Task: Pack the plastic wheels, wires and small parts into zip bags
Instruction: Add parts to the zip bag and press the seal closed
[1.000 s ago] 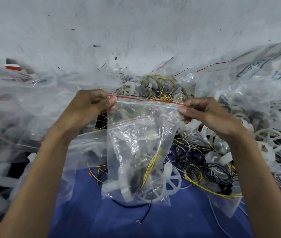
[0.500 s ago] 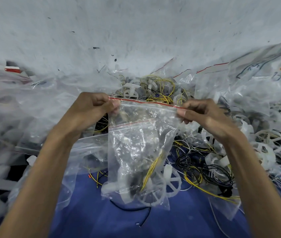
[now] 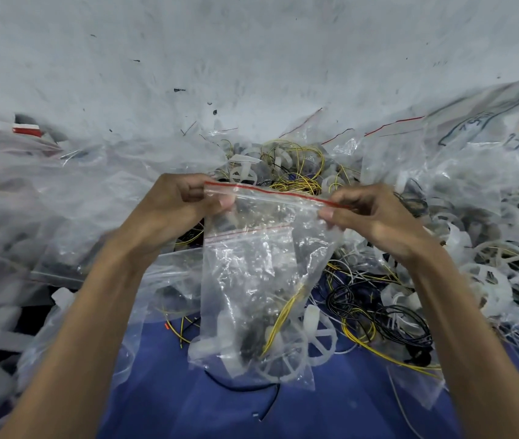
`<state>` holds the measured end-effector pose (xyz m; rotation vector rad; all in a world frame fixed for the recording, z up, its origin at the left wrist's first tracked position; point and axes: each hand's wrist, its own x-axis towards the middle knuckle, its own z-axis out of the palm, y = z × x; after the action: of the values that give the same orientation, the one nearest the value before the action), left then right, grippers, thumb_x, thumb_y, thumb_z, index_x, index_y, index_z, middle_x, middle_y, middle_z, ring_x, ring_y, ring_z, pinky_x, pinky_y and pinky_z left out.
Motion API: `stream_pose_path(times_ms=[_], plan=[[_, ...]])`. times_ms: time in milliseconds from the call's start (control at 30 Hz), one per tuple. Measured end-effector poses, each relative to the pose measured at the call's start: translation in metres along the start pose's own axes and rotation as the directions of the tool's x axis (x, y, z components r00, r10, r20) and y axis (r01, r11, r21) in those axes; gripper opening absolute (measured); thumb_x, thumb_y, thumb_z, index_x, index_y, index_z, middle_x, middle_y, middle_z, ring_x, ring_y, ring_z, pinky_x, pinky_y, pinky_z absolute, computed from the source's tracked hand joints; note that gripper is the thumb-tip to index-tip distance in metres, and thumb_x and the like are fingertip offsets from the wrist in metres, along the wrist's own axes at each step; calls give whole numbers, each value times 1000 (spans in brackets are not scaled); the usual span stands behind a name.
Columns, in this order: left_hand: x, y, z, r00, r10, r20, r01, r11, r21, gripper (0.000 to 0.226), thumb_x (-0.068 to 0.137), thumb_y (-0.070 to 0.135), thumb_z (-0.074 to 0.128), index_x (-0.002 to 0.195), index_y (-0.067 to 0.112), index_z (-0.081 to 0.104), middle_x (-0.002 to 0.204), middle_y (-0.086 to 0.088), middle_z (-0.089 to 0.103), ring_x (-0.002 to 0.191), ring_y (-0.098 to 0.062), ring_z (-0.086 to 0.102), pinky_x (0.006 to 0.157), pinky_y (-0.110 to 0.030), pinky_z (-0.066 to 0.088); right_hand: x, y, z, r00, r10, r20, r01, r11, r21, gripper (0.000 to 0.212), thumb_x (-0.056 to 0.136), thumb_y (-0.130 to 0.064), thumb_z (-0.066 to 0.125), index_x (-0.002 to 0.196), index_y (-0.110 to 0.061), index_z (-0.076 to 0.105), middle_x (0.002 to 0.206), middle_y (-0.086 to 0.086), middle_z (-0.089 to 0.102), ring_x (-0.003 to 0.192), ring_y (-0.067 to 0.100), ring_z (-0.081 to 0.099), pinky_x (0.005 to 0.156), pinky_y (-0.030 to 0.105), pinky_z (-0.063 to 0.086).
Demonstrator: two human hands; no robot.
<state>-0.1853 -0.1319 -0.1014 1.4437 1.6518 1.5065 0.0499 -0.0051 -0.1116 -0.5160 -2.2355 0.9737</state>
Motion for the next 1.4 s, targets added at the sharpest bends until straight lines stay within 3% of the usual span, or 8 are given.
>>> stream_pose_path(times_ms=[233,400,533,700,800,967,1233,1400], plan=[[1,0,13,998,-49,-29,44,988,-150,14,76,7,69,88,1,71,80,-11,73,78,-24,70,72,-25,57,1,2,4,998,-21,-56,22,999,27,15,83,-13,66,69,-6,65,62,14,59,58,39,50,56,36,39],[-1,3,7,999,-43,-11,41,987,-154,21,67,18,72,85,5,72,76,-7,74,70,-17,70,64,-20,57,0,-4,7,1000,-2,-11,2,1000,10,18,83,-28,66,75,-12,69,66,16,59,55,16,46,52,13,36],[-4,7,14,997,-52,49,57,993,-103,28,62,27,76,82,8,75,82,-12,74,84,-30,71,90,-46,53,2,-10,11,1000,-6,15,6,1000,-23,15,84,-22,65,78,-9,69,67,20,58,53,18,45,49,19,35],[-8,10,14,1000,7,28,-5,997,-73,27,56,37,78,76,18,77,77,-9,74,79,-34,70,84,-64,48,-1,-14,12,999,-50,8,50,998,-35,11,84,-14,65,73,-14,66,58,-3,60,46,4,44,45,13,34],[-8,10,11,999,25,29,-25,1000,-10,25,60,37,77,80,22,77,78,-3,75,78,-26,71,81,-59,53,0,-18,13,999,-38,20,39,999,-35,7,83,-17,66,78,-19,69,61,-7,63,46,16,49,45,19,38],[-10,14,7,982,159,104,-172,976,136,16,63,38,75,78,32,77,72,9,73,67,-3,68,61,-11,48,2,-26,20,993,-116,35,120,983,-140,5,83,-19,67,84,-17,71,72,4,70,62,38,60,53,43,48],[-13,22,14,929,353,109,-366,843,395,15,74,19,77,77,32,71,73,19,68,71,2,65,65,-13,48,0,-38,22,969,-243,33,242,925,-292,3,81,-10,70,82,-9,72,65,-5,64,53,-6,54,49,2,34],[-13,22,28,879,450,161,-457,691,560,18,73,37,70,79,21,75,68,15,62,65,-6,60,66,-26,47,3,-42,29,940,-340,36,313,812,-493,8,81,-14,67,75,-9,69,62,-4,62,50,0,51,55,12,39]])
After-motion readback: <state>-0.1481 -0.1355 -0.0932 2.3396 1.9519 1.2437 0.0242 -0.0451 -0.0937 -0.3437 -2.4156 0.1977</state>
